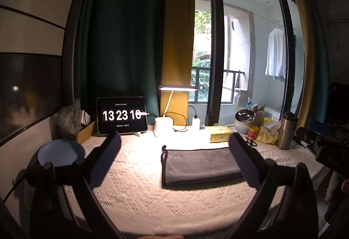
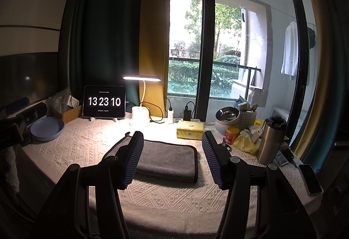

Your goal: Fold towel

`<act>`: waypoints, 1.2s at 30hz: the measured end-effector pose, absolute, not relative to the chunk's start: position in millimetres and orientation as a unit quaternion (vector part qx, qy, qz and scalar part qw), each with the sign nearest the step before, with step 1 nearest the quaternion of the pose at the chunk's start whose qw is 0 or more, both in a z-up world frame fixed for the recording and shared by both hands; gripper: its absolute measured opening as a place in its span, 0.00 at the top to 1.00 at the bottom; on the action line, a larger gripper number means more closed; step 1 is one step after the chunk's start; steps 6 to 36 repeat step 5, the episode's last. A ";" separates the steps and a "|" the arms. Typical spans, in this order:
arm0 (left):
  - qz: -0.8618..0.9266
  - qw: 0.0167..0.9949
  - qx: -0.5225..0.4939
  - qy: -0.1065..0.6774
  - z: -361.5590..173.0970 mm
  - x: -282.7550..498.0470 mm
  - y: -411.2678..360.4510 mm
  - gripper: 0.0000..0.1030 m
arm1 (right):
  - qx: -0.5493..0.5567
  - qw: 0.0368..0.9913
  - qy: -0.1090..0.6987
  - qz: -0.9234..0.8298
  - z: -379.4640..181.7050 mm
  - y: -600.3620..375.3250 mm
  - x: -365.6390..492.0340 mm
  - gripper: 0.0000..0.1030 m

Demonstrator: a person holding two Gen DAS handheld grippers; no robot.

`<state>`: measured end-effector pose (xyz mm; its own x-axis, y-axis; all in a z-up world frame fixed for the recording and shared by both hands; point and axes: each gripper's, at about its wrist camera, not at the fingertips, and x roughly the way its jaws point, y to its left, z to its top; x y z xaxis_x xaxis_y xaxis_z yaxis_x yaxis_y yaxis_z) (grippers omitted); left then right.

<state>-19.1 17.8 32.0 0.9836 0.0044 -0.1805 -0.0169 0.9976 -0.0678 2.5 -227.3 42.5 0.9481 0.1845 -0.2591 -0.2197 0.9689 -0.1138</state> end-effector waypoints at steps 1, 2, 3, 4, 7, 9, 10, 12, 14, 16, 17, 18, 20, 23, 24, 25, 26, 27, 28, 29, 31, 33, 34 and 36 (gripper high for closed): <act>0.007 0.995 -0.035 0.088 31.3 -19.5 17.7 0.03 | -0.071 0.984 0.125 0.103 41.8 -227.0 2.9 0.43; 0.008 0.996 -0.034 0.086 30.7 -19.6 17.1 0.03 | -0.071 0.984 0.125 0.104 40.4 -226.4 3.2 0.43; 0.008 0.996 -0.033 0.085 30.0 -19.1 16.6 0.03 | -0.071 0.984 0.127 0.105 38.7 -225.7 4.1 0.43; 0.007 0.996 -0.033 0.086 29.1 -18.2 16.4 0.03 | -0.071 0.983 0.128 0.106 37.4 -225.4 4.5 0.43; 0.003 0.995 -0.035 0.088 27.7 -15.6 16.3 0.03 | -0.072 0.983 0.130 0.107 35.7 -225.0 5.9 0.43; 0.003 0.995 -0.035 0.088 27.7 -15.6 16.3 0.03 | -0.072 0.983 0.130 0.107 35.7 -225.0 5.9 0.43; 0.003 0.995 -0.035 0.088 27.7 -15.6 16.3 0.03 | -0.072 0.983 0.130 0.107 35.7 -225.0 5.9 0.43; 0.003 0.995 -0.035 0.088 27.7 -15.6 16.3 0.03 | -0.072 0.983 0.130 0.107 35.7 -225.0 5.9 0.43; 0.003 0.995 -0.035 0.088 27.7 -15.6 16.3 0.03 | -0.072 0.983 0.130 0.107 35.7 -225.0 5.9 0.43; 0.003 0.995 -0.035 0.088 27.7 -15.6 16.3 0.03 | -0.072 0.983 0.130 0.107 35.7 -225.0 5.9 0.43; 0.003 0.995 -0.035 0.088 27.7 -15.6 16.3 0.03 | -0.072 0.983 0.130 0.107 35.7 -225.0 5.9 0.43; 0.003 0.995 -0.035 0.088 27.7 -15.6 16.3 0.03 | -0.072 0.983 0.130 0.107 35.7 -225.0 5.9 0.43; 0.003 0.995 -0.035 0.088 27.7 -15.6 16.3 0.03 | -0.072 0.983 0.130 0.107 35.7 -225.0 5.9 0.43; 0.003 0.995 -0.035 0.088 27.7 -15.6 16.3 0.03 | -0.072 0.983 0.130 0.107 35.7 -225.0 5.9 0.43; 0.003 0.995 -0.035 0.088 27.7 -15.6 16.3 0.03 | -0.072 0.983 0.130 0.107 35.7 -225.0 5.9 0.43; 0.003 0.995 -0.035 0.088 27.7 -15.6 16.3 0.03 | -0.072 0.983 0.130 0.107 35.7 -225.0 5.9 0.43; 0.003 0.995 -0.035 0.088 27.7 -15.6 16.3 0.03 | -0.072 0.983 0.130 0.107 35.7 -225.0 5.9 0.43; 0.003 0.995 -0.035 0.088 27.7 -15.6 16.3 0.03 | -0.072 0.983 0.130 0.107 35.7 -225.0 5.9 0.43; 0.003 0.995 -0.035 0.088 27.7 -15.6 16.3 0.03 | -0.072 0.983 0.130 0.107 35.7 -225.0 5.9 0.43; 0.003 0.995 -0.035 0.088 27.7 -15.6 16.3 0.03 | -0.072 0.983 0.130 0.107 35.7 -225.0 5.9 0.43; 0.003 0.995 -0.035 0.088 27.7 -15.6 16.3 0.03 | -0.072 0.983 0.130 0.107 35.7 -225.0 5.9 0.43; 0.003 0.995 -0.035 0.088 27.7 -15.6 16.3 0.03 | -0.072 0.983 0.130 0.107 35.7 -225.0 5.9 0.43; 0.003 0.995 -0.035 0.088 27.7 -15.6 16.3 0.03 | -0.072 0.983 0.130 0.107 35.7 -225.0 5.9 0.43; 0.003 0.995 -0.035 0.088 27.7 -15.6 16.3 0.03 | -0.072 0.983 0.130 0.107 35.7 -225.0 5.9 0.43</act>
